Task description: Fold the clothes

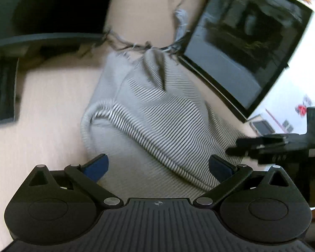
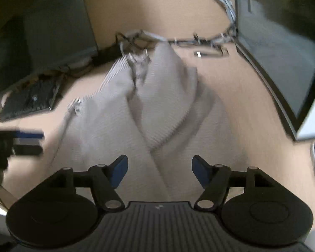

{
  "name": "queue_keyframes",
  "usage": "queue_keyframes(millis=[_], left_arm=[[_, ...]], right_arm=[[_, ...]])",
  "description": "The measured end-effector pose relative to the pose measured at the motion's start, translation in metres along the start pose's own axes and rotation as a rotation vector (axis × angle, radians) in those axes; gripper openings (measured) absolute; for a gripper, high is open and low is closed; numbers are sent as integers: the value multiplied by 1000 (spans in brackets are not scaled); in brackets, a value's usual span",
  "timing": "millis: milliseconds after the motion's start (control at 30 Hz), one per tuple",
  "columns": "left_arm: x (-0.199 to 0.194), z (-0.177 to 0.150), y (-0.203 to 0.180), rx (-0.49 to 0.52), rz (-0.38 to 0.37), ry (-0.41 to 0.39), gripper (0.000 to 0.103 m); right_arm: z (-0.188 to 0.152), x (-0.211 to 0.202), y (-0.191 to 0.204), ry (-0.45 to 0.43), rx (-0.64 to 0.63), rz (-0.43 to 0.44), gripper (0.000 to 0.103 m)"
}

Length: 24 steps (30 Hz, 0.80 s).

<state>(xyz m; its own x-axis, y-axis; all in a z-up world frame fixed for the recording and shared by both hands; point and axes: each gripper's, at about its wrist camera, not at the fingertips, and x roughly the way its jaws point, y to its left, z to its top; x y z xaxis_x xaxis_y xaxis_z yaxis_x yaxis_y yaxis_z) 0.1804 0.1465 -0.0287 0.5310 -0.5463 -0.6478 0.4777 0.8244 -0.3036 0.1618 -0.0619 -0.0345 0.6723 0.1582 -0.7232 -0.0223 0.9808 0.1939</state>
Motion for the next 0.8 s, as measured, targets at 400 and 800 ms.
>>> queue_keyframes(millis=[400, 800], left_arm=[[3, 6, -53, 422, 55, -123, 103], [55, 66, -44, 285, 298, -269, 23]], right_arm=[[49, -44, 42, -190, -137, 125, 4], [129, -59, 60, -364, -164, 315, 0]])
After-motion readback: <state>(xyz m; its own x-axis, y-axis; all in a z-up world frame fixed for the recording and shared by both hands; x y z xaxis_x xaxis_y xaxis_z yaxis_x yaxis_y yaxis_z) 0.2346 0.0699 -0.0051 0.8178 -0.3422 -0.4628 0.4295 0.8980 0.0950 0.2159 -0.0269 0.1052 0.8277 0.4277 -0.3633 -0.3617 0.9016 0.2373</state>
